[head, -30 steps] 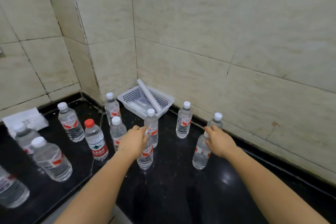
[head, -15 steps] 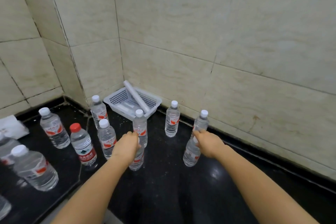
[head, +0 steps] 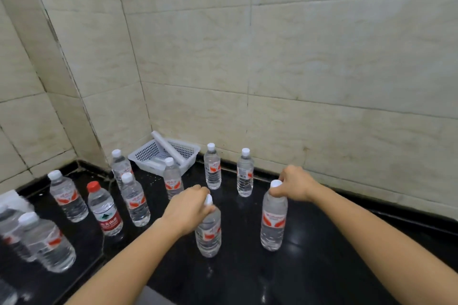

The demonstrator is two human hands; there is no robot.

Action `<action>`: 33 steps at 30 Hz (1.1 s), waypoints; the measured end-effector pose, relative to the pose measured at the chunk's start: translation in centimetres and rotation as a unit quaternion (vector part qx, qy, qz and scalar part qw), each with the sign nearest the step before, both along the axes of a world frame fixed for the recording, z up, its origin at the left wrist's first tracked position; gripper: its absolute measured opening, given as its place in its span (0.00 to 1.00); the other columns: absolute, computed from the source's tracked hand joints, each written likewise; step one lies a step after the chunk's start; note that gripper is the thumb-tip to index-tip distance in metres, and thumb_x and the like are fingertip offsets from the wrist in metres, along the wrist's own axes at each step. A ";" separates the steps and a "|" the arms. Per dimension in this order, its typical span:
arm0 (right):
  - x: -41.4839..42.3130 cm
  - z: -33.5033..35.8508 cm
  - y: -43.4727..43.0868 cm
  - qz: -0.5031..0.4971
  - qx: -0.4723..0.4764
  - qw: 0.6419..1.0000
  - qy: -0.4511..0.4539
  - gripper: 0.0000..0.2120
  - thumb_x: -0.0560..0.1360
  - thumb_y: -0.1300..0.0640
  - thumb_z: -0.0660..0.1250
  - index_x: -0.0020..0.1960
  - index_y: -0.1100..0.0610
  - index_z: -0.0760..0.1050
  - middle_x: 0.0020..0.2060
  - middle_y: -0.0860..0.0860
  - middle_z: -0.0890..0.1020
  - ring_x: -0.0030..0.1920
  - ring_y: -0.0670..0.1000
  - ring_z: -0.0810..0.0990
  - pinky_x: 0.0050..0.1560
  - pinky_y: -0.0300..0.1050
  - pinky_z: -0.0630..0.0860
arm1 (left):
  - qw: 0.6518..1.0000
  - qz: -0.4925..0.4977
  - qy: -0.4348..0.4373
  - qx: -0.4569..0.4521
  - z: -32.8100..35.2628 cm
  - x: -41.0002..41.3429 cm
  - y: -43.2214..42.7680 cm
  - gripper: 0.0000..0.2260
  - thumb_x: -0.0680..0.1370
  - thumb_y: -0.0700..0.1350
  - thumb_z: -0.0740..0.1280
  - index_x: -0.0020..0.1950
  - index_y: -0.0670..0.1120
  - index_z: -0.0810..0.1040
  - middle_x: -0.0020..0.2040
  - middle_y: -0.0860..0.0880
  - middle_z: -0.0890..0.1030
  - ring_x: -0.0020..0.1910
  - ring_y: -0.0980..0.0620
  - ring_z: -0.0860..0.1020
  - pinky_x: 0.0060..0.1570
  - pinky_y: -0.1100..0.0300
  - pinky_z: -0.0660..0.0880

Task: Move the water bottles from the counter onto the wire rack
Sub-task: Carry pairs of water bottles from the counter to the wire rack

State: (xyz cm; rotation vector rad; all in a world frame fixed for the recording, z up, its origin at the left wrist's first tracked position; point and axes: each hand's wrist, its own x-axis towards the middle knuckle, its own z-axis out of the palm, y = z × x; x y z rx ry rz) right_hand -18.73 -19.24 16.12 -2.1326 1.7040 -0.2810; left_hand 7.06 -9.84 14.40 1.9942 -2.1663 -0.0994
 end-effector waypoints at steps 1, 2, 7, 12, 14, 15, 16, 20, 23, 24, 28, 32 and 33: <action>-1.5 0.5 1.8 -0.016 -0.001 1.000 -0.010 0.17 0.62 0.48 0.72 0.28 0.60 0.71 0.24 0.53 0.68 0.27 0.51 0.66 0.29 0.43 0.61 | 1.000 -0.018 0.005 -0.010 0.3 -1.6 1.0 0.15 0.76 0.56 0.63 0.57 0.49 0.73 0.55 0.50 0.76 0.54 0.48 0.76 0.51 0.51 0.75; -2.9 0.9 3.3 -0.030 -0.002 0.999 -0.021 0.16 0.62 0.49 0.72 0.28 0.60 0.71 0.23 0.53 0.68 0.26 0.51 0.66 0.28 0.43 0.61 | 0.999 -0.033 0.017 -0.019 0.6 -3.0 1.9 0.15 0.76 0.56 0.63 0.57 0.49 0.74 0.55 0.50 0.76 0.55 0.48 0.76 0.51 0.50 0.75; -10.2 2.5 10.6 -0.098 -0.014 0.993 -0.067 0.19 0.62 0.50 0.73 0.33 0.67 0.76 0.26 0.54 0.71 0.28 0.51 0.68 0.31 0.45 0.64 | 0.990 -0.106 0.071 -0.061 2.3 -10.7 5.3 0.14 0.75 0.57 0.64 0.55 0.50 0.75 0.53 0.52 0.78 0.53 0.47 0.77 0.49 0.51 0.74; -19.0 4.8 17.7 -0.140 -0.038 0.986 -0.086 0.16 0.61 0.49 0.73 0.29 0.61 0.72 0.25 0.52 0.69 0.27 0.50 0.65 0.29 0.43 0.61 | 0.975 -0.186 0.108 -0.062 4.7 -19.9 7.7 0.13 0.74 0.58 0.64 0.52 0.52 0.77 0.50 0.53 0.79 0.50 0.50 0.77 0.43 0.55 0.72; -22.5 5.8 20.5 -0.163 -0.056 0.981 -0.091 0.15 0.61 0.50 0.73 0.29 0.58 0.71 0.25 0.51 0.68 0.28 0.49 0.65 0.28 0.43 0.60 | 0.967 -0.210 0.130 -0.062 5.3 -23.8 8.6 0.10 0.73 0.59 0.65 0.46 0.53 0.77 0.44 0.55 0.79 0.45 0.50 0.76 0.38 0.56 0.70; -24.3 6.4 21.8 -0.176 -0.065 0.978 -0.090 0.14 0.60 0.50 0.73 0.29 0.58 0.72 0.26 0.51 0.68 0.28 0.49 0.64 0.28 0.43 0.60 | 0.963 -0.221 0.140 -0.066 5.5 -25.8 9.2 0.10 0.72 0.59 0.65 0.43 0.54 0.76 0.41 0.55 0.78 0.42 0.51 0.76 0.34 0.57 0.68; -26.2 6.9 23.0 -0.190 -0.072 0.975 -0.087 0.14 0.60 0.50 0.73 0.29 0.58 0.72 0.26 0.50 0.68 0.29 0.48 0.64 0.28 0.43 0.60 | 0.958 -0.234 0.149 -0.070 5.7 -27.9 9.7 0.10 0.72 0.59 0.65 0.40 0.53 0.75 0.38 0.55 0.78 0.39 0.52 0.75 0.32 0.57 0.66; -34.0 9.0 27.5 -0.241 -0.095 0.963 -0.077 0.15 0.59 0.51 0.74 0.29 0.61 0.73 0.25 0.50 0.68 0.28 0.48 0.65 0.27 0.40 0.60 | 0.936 -0.286 0.189 -0.082 7.4 -36.1 11.9 0.13 0.72 0.58 0.66 0.38 0.49 0.75 0.33 0.51 0.78 0.34 0.50 0.75 0.30 0.57 0.67; -40.2 11.0 30.1 -0.262 -0.122 0.955 -0.071 0.13 0.61 0.51 0.74 0.28 0.60 0.76 0.24 0.49 0.70 0.26 0.47 0.67 0.28 0.41 0.62 | 0.912 -0.314 0.249 -0.090 9.7 -42.5 13.4 0.13 0.73 0.55 0.69 0.54 0.51 0.79 0.42 0.55 0.79 0.41 0.54 0.77 0.36 0.58 0.73; -42.3 11.8 30.7 -0.267 -0.128 0.952 -0.073 0.14 0.61 0.51 0.74 0.29 0.61 0.77 0.24 0.49 0.71 0.27 0.47 0.68 0.28 0.41 0.62 | 0.903 -0.320 0.271 -0.090 10.6 -44.7 13.8 0.18 0.73 0.55 0.69 0.61 0.51 0.77 0.44 0.57 0.78 0.43 0.56 0.77 0.39 0.60 0.74; -50.4 15.4 32.7 -0.284 -0.167 0.942 -0.055 0.17 0.63 0.49 0.74 0.24 0.60 0.74 0.20 0.48 0.67 0.22 0.46 0.63 0.23 0.39 0.57 | 0.867 -0.338 0.351 -0.106 13.8 -54.0 15.0 0.20 0.74 0.52 0.69 0.64 0.50 0.75 0.41 0.56 0.81 0.42 0.60 0.79 0.41 0.65 0.76; -60.1 18.4 33.8 -0.307 -0.206 0.928 -0.051 0.21 0.61 0.48 0.73 0.21 0.56 0.66 0.19 0.49 0.64 0.22 0.48 0.62 0.25 0.39 0.56 | 0.850 -0.343 0.375 -0.140 15.9 -64.6 15.7 0.18 0.74 0.53 0.69 0.62 0.51 0.76 0.42 0.55 0.79 0.41 0.59 0.77 0.39 0.63 0.75; -60.4 18.5 33.5 -0.309 -0.206 0.927 -0.055 0.20 0.61 0.48 0.73 0.23 0.56 0.66 0.21 0.50 0.64 0.24 0.49 0.63 0.27 0.40 0.58 | 0.847 -0.338 0.384 -0.143 15.9 -64.9 15.6 0.18 0.74 0.53 0.69 0.62 0.51 0.77 0.42 0.56 0.78 0.40 0.60 0.76 0.37 0.64 0.73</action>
